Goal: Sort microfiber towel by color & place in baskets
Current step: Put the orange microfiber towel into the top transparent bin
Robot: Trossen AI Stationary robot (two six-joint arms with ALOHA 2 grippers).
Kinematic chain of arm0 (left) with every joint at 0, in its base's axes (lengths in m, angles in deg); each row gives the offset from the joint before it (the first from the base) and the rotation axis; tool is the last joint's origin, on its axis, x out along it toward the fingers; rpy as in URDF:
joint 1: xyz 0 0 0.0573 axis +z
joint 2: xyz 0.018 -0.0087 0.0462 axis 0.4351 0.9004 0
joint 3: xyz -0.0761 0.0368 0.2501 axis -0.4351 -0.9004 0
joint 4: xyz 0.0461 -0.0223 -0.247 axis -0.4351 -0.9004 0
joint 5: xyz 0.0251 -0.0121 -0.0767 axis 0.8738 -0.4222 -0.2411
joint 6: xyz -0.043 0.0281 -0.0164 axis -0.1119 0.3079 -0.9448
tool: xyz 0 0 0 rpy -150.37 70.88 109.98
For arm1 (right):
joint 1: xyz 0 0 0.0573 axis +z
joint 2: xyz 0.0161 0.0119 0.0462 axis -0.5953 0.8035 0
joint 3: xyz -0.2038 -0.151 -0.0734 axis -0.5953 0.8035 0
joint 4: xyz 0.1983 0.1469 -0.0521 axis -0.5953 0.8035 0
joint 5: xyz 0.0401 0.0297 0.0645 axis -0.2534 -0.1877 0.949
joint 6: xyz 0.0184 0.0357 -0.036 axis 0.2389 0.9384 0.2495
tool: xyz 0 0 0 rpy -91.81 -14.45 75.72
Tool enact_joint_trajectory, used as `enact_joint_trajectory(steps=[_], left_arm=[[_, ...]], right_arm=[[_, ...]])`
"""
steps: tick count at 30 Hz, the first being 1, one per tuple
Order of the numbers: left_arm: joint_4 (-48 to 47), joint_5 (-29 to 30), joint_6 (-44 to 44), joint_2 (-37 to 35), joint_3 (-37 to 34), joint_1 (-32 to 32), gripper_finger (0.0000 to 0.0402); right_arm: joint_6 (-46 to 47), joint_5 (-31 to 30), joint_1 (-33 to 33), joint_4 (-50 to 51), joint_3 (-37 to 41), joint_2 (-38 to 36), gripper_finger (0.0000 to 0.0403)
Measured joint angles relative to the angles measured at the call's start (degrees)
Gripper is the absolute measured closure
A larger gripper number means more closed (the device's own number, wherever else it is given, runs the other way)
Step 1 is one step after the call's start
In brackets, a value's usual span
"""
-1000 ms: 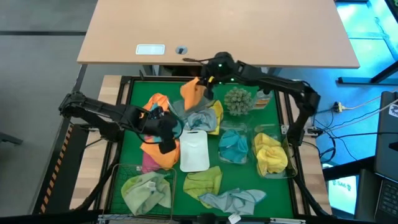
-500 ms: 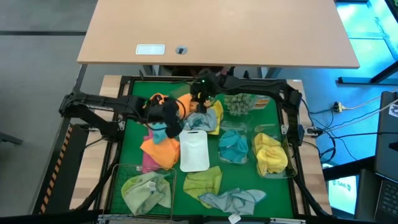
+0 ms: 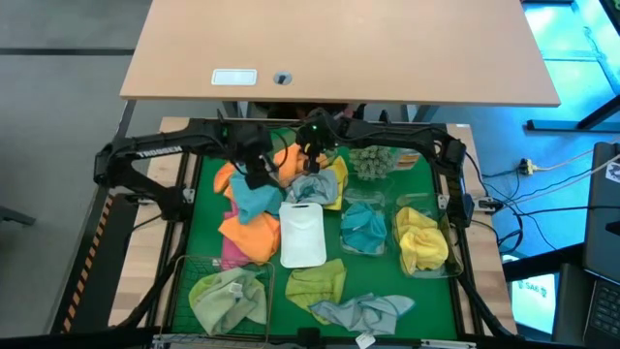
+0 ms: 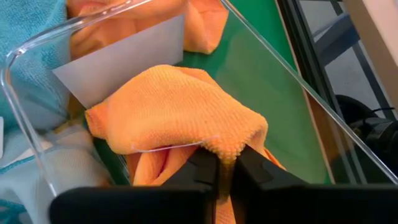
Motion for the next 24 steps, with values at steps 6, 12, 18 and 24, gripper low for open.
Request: enact_joint_trajectory(steps=[6, 12, 18, 24], left_arm=[[5.0, -6.8, 3.7, -6.7, -8.5, 6.2, 0.027], [15.2, -9.8, 3.4, -17.0, -24.1, 10.8, 0.027], [22.8, -6.6, 2.6, -20.2, -32.9, 12.7, 0.027], [27.7, -2.7, -0.3, -20.2, -37.3, 12.7, 0.027]], right_arm=[[0.5, 0.0, 0.0, 0.0, 0.0, 0.0, 0.037], [1.8, 0.0, 0.0, 0.1, 0.0, 0.0, 0.0352], [6.5, -0.8, 0.0, 0.2, 0.0, 0.0, 0.0251], [7.6, -1.5, 0.0, 1.6, 0.0, -0.9, 0.0153]])
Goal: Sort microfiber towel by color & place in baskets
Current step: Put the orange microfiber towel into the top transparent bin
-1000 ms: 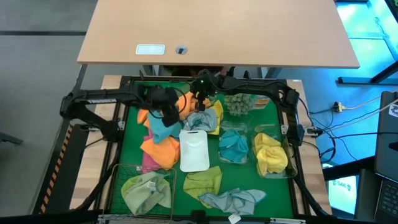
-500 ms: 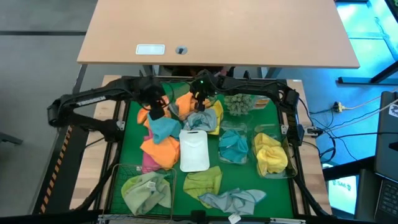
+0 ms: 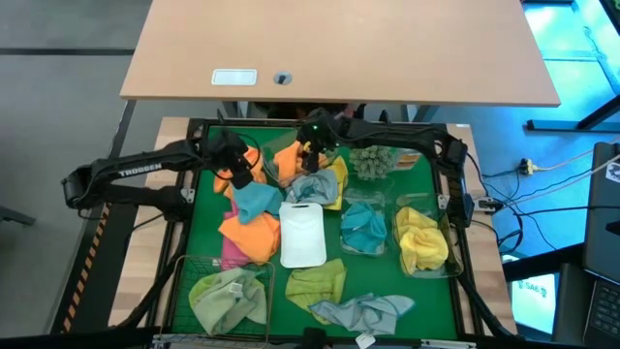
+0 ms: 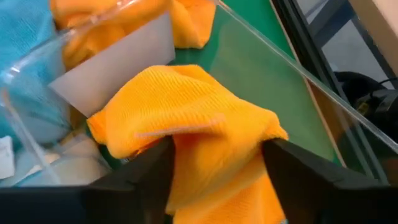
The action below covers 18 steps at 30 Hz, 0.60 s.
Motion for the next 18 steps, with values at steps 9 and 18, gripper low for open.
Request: enact_joint_trajectory(steps=[9, 18], left_arm=[[0.9, -2.1, -7.8, 0.0, -0.3, 0.0, 0.0257], [1.2, -3.7, -19.7, 1.3, -0.3, 0.0, 0.0204]], right_arm=[[0.0, 0.0, 0.0, 2.1, 0.0, -5.5, 0.0105], [0.0, 1.6, 0.0, 8.6, 0.0, -11.2, 0.0104]])
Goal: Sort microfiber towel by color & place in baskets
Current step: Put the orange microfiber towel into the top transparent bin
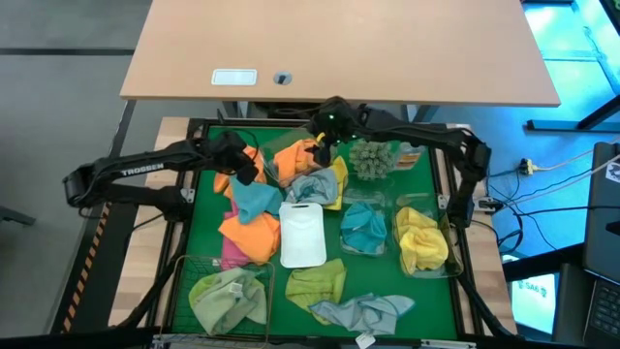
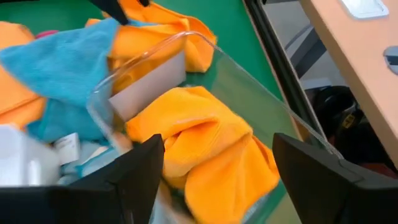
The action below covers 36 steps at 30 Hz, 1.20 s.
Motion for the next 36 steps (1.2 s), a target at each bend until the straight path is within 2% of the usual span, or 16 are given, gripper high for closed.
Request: enact_joint_trajectory(steps=[7, 13, 22, 27, 36], left_arm=[[0.8, 0.8, -5.5, 4.5, 0.0, 0.0, 0.0197], [5.4, 0.8, -5.5, 10.6, 0.0, 0.0, 0.0196], [6.3, 1.1, -5.1, 16.5, 0.0, 0.0, 0.0202], [6.3, 1.1, -5.1, 17.4, 0.0, 0.0, 0.0247], [6.4, 1.1, -5.0, 17.4, 0.0, 0.0, 0.0381]], right_arm=[[0.0, 0.5, 0.0, 4.1, 0.0, -4.0, 0.0104], [-1.5, 0.9, 0.5, 7.1, 0.0, -6.4, 0.0104], [-3.3, -1.5, 4.8, 13.9, 0.0, -9.1, 0.0104], [-3.3, -1.6, 7.1, 17.5, 0.0, -10.6, 0.0104], [0.3, -1.6, 7.8, 18.4, 5.9, -17.6, 0.0104]])
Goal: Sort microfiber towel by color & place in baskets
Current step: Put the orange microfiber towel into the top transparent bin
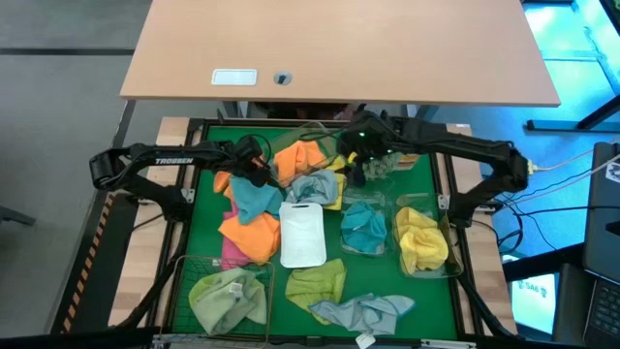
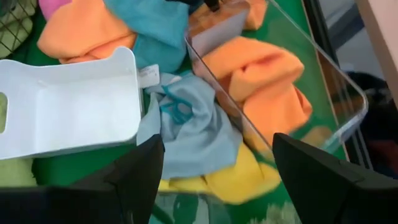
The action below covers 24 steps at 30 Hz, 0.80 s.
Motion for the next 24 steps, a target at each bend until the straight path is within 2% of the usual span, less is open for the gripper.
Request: enact_joint_trajectory(steps=[2, 10, 18, 24], left_arm=[[0.0, 0.0, 0.1, 0.0, 0.0, 0.0, 0.0394], [-1.1, -0.3, 3.0, -4.1, 2.2, 0.0, 0.0398], [-4.9, -1.0, 3.1, -10.9, 6.7, 0.0, 0.04], [-5.6, -1.2, 3.1, -15.8, 9.7, 0.0, 0.0401]], right_arm=[[1.3, -0.1, 0.0, -1.3, 2.6, -2.4, 0.0104], [6.3, -0.1, 0.0, -6.3, 11.6, -9.3, 0.0104], [7.6, -0.1, 0.0, -8.2, 16.1, -10.3, 0.0104], [7.6, -0.1, 0.0, -13.9, 20.6, -10.3, 0.0104]])
